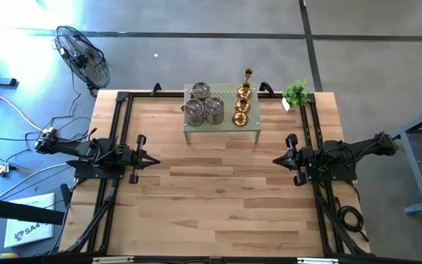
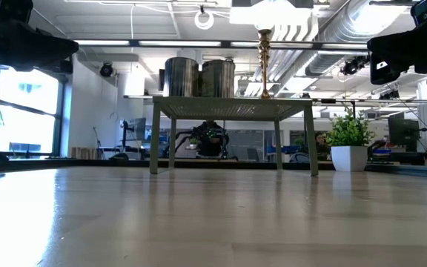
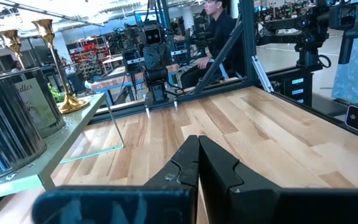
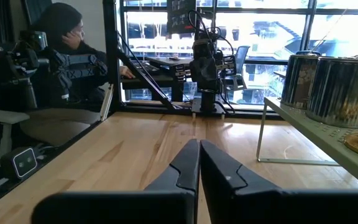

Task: Pick & Place candle stick holders
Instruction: Return to Home Position

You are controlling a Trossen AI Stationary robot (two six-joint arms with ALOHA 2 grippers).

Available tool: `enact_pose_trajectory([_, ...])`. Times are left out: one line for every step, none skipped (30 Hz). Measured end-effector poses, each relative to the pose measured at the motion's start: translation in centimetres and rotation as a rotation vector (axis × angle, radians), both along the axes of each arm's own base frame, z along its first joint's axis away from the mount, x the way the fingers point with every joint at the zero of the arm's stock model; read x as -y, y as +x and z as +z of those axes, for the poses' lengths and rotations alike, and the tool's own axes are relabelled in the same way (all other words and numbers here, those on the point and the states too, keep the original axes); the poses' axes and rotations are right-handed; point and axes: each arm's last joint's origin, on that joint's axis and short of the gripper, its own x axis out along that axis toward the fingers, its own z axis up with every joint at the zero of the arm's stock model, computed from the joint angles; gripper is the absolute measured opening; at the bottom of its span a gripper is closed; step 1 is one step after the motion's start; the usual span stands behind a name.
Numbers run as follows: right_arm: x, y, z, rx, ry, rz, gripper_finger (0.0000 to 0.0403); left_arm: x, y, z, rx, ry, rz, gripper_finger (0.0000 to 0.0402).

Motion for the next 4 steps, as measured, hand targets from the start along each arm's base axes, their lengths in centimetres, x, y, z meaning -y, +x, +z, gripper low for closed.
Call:
enact_pose_trajectory([0.0, 0.0, 0.0, 0.0, 0.0, 0.0, 0.0006, 0.0, 0.0, 0.0, 0.0, 0.0, 0.0, 0.0])
enact_pose_trajectory([0.0, 0.0, 0.0, 0.0, 0.0, 0.0, 0.0005, 0.0, 0.0, 0.0, 0.0, 0.0, 0.0, 0.0])
enact_pose_trajectory([0.0, 0.0, 0.0, 0.0, 0.0, 0.0, 0.0005, 0.0, 0.0, 0.0, 0.0, 0.0, 0.0, 0.0])
enact_pose_trajectory([0.0, 0.0, 0.0, 0.0, 0.0, 0.0, 0.0005, 0.0, 0.0, 0.0, 0.0, 0.0, 0.0, 0.0])
